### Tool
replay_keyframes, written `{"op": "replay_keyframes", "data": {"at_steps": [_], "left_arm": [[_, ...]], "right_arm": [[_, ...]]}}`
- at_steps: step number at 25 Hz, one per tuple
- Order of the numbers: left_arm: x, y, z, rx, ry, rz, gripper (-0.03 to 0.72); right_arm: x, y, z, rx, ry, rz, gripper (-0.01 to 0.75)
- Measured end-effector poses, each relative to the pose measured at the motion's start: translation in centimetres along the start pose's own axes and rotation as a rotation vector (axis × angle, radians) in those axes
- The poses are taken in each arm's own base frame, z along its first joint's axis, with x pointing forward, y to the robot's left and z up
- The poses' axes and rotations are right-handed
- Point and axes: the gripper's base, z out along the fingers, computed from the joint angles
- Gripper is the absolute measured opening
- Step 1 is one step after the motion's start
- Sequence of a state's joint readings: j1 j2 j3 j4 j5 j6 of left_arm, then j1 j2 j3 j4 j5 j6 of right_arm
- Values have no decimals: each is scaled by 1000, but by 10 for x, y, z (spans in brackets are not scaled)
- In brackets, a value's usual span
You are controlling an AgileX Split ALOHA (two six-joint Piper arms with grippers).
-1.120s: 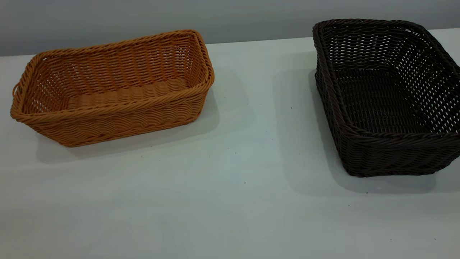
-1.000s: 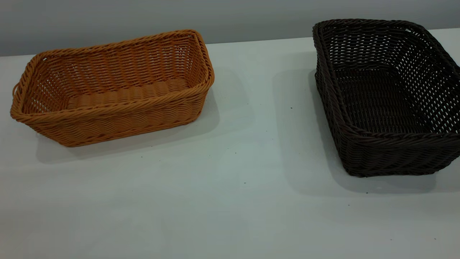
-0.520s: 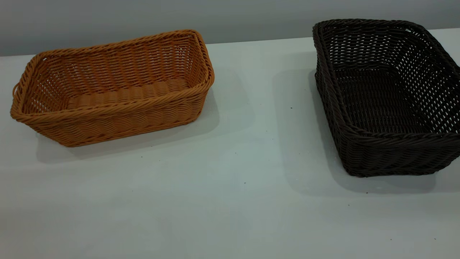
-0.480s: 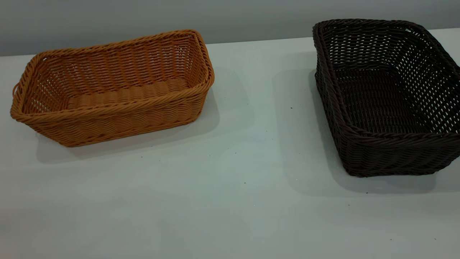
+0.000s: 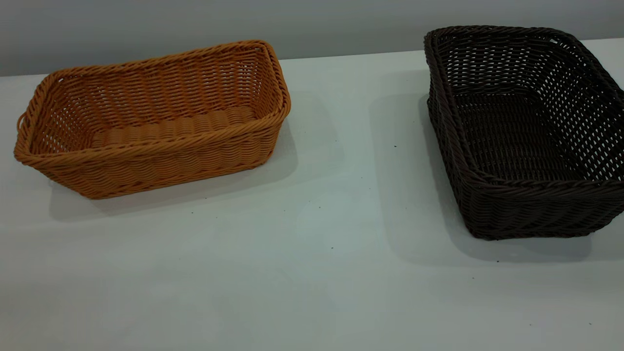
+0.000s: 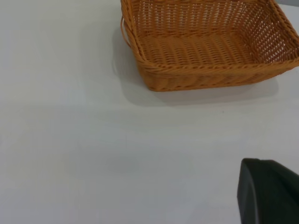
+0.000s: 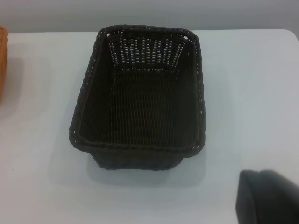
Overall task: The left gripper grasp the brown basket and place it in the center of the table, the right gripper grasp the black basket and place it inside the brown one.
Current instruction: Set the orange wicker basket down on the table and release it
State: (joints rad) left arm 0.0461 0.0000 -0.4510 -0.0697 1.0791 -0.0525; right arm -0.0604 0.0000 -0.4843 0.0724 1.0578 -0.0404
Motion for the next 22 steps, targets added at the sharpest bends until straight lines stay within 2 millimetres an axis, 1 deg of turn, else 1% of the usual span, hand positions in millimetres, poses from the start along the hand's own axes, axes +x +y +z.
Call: {"op": "replay_keyframes", "data": {"at_steps": [11, 18, 20, 22], "left_arm": [[0, 0, 0, 1, 0, -1, -1], [-2, 0, -1, 0, -21, 1, -1], [-6, -1, -5, 2, -51, 2, -1], [-17, -2, -12, 7, -115, 3, -1]], "right_arm": [[0, 0, 0, 0, 0, -1, 3], [0, 4, 0, -42, -4, 24, 3], [-1, 4, -1, -47, -8, 27, 3], [-4, 4, -4, -46, -22, 25, 3]]}}
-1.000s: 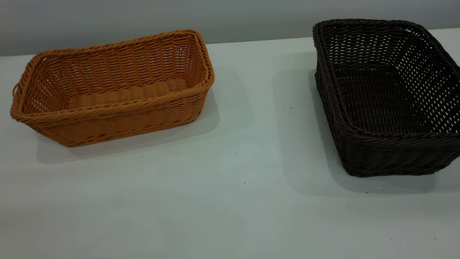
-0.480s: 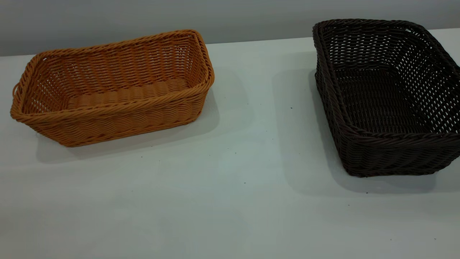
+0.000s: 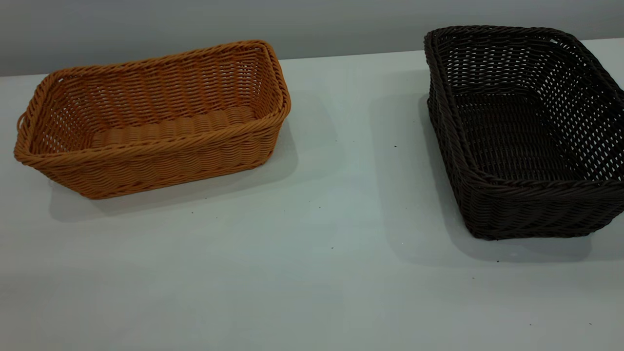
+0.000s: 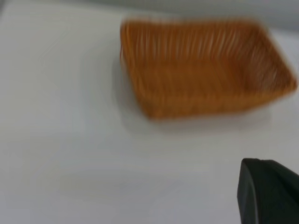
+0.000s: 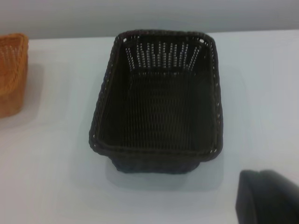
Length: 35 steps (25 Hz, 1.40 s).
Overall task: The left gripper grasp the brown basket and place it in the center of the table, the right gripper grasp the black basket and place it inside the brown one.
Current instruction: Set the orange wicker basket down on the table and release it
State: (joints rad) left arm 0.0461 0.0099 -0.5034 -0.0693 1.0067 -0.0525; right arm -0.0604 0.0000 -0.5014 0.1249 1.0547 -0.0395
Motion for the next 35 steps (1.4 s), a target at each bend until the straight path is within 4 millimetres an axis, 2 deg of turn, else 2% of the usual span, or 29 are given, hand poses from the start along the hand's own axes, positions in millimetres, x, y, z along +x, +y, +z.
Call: {"op": "replay_keyframes", "data": {"at_steps": [4, 7, 10, 13, 16, 20, 22, 26, 31, 35], "left_arm": [[-28, -3, -7, 2, -33, 30, -1], [-48, -5, -6, 4, 38, 115, -1], [-71, -10, 0, 43, 100, 210, -1], [-100, -18, 11, 122, 147, 328, 17], [-127, -28, 26, 229, 206, 439, 99], [-155, -38, 53, 331, 258, 555, 308], [-158, -39, 70, 341, 308, 595, 425], [-155, -46, 100, 390, 400, 594, 572], [-144, -58, 132, 436, 515, 660, 605], [-128, -67, 162, 439, 605, 758, 606]], "right_arm": [[-14, 1, -4, -3, 1, -9, 13], [-30, 1, -3, -5, 28, -44, 47], [-50, 1, 2, -3, 31, -92, 111], [-74, 2, 8, -18, 20, -108, 208], [-99, 5, 18, -53, 1, -117, 316], [-119, 7, 39, -93, 37, -123, 444], [-121, 5, 52, -97, 72, -140, 482], [-123, 3, 73, -99, 142, -139, 507], [-123, 4, 94, -136, 211, -88, 509], [-124, 5, 100, -148, 212, -76, 509]]}}
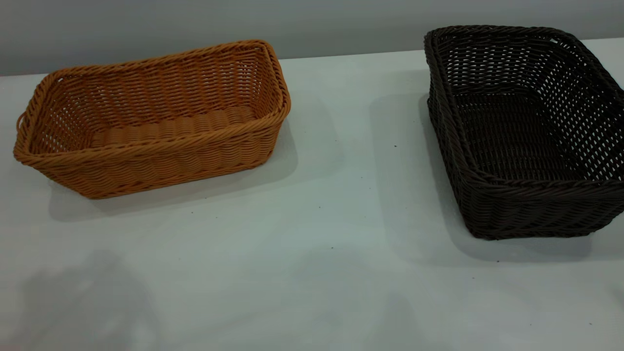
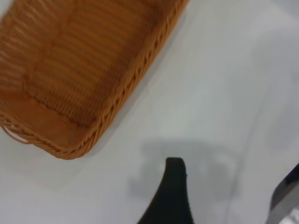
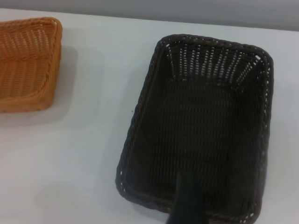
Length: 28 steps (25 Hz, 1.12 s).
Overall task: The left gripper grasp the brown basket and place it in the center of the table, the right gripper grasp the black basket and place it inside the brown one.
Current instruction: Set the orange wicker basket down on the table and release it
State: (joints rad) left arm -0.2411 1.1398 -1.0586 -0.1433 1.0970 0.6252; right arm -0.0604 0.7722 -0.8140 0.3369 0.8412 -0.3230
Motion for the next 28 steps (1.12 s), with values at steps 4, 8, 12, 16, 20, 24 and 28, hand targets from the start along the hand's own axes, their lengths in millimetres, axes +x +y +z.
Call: {"op": "replay_keyframes", "data": {"at_steps": [4, 8, 12, 16, 20, 24, 28], "left_arm": [[-7, 6, 32, -10, 100, 73, 606], [-9, 14, 64, 13, 191, 85, 606], [-8, 19, 94, 50, 267, 120, 606], [-10, 25, 121, 57, 283, 163, 606], [-14, 30, 148, 51, 265, 204, 606], [-13, 32, 172, 62, 273, 238, 606], [-11, 36, 192, 42, 278, 265, 606]], "right_arm": [[0, 0, 0, -2, -4, -2, 509], [-2, 0, 0, -6, -23, 6, 509], [-4, 3, 0, -30, -38, 30, 509], [-4, 3, 0, -31, -37, 30, 509], [-4, 3, 0, -31, -37, 29, 509], [-3, 3, 0, -32, -36, 30, 509], [-3, 3, 0, -33, -34, 30, 509]]}}
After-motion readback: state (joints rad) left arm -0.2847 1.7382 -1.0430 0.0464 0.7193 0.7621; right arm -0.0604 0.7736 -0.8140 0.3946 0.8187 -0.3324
